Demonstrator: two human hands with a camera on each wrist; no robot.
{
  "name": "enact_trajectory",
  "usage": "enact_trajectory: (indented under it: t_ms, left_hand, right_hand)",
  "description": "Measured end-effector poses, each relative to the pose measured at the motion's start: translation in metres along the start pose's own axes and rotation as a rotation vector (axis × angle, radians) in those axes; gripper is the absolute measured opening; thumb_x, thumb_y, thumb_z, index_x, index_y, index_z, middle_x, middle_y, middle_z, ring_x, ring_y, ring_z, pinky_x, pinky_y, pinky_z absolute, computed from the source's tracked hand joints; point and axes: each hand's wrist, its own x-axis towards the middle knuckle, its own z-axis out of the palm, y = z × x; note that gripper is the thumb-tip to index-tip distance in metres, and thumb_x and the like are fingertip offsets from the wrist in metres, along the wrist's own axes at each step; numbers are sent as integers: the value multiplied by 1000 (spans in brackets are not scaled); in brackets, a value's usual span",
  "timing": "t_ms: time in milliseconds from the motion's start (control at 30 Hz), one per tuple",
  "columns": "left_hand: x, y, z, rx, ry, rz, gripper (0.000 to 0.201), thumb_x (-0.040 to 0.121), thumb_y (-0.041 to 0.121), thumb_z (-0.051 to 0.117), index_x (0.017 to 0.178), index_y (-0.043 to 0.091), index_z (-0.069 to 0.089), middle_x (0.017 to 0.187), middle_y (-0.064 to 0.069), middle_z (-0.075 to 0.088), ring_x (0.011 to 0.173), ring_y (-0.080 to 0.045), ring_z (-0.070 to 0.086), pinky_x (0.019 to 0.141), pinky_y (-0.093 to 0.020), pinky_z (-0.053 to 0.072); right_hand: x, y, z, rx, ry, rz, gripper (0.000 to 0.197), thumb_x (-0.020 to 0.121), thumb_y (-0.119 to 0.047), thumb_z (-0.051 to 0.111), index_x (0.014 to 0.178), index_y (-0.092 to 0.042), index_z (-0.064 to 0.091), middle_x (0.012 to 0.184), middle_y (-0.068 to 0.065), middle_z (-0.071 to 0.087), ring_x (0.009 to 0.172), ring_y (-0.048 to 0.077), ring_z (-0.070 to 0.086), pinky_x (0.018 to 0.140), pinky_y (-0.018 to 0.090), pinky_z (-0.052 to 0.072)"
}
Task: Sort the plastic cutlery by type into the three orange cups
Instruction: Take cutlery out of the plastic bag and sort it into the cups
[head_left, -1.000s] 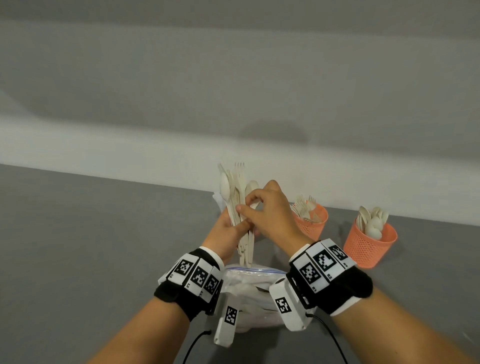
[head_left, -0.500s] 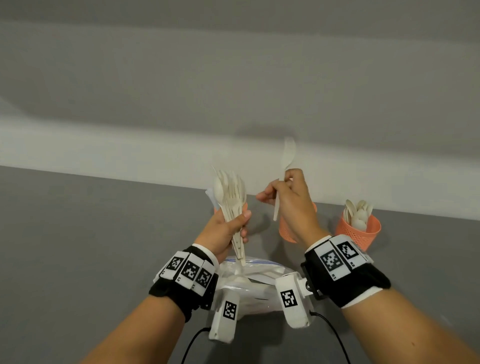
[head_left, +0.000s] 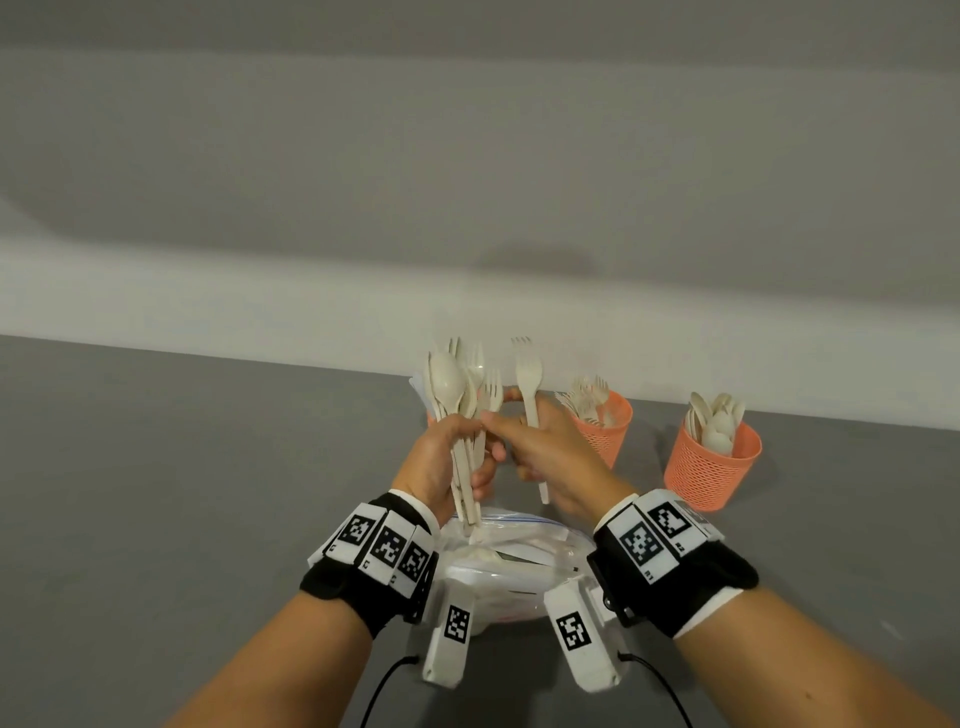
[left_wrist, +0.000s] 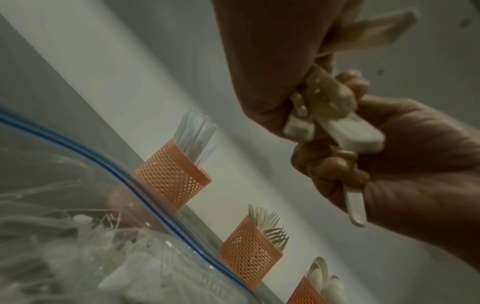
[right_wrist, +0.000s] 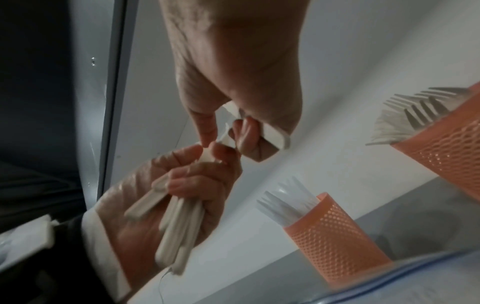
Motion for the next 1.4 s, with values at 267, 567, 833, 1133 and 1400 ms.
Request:
enact_trajectory:
  t_ms: [267, 567, 833, 1133, 1400]
  left_hand:
    - [-2, -3, 0, -90, 100, -37, 32, 85, 22, 36, 96, 1, 58, 53, -6, 53, 40, -14, 45, 58, -26, 35]
    - [-4, 6, 13, -99, 90, 110, 27, 95, 15, 34, 106, 12, 58, 53, -7, 56, 39, -15, 52, 46, -25, 46]
    - [7, 2, 21, 168, 164, 119, 23, 92, 14, 42, 97, -1, 58, 56, -11, 55, 44, -19, 57, 43, -26, 46]
    - [28, 4, 28, 41, 115, 26, 19, 92, 2, 41, 104, 9, 55, 81, -8, 65, 66, -17, 67, 62, -28, 55]
    - [42, -1, 24, 64, 75, 19, 20, 97, 22, 42, 111, 13, 52, 53, 3, 47, 34, -6, 30, 36, -18, 33]
  right_hand:
    - [0, 3, 9, -57, 22, 11, 18, 89, -12, 55, 73, -19, 58, 51, -3, 47, 36, 0, 48, 36, 9, 36]
    - [-3, -4, 10, 184, -103, 39, 32, 100, -36, 33, 89, -16, 55, 34, -11, 47, 36, 0, 42, 37, 12, 32]
    - [4, 5, 4, 151, -26, -58, 37, 94, -36, 48, 106, -3, 61, 53, 1, 58, 45, 15, 56, 42, 26, 46]
    - [40, -3, -61, 275, 321, -182, 20, 98, -24, 42, 85, -15, 54, 77, 5, 61, 67, 15, 61, 67, 28, 51]
    - [102, 21, -132, 28, 466, -281, 12, 98, -25, 40, 93, -30, 49, 78, -2, 59, 77, 11, 59, 88, 35, 46]
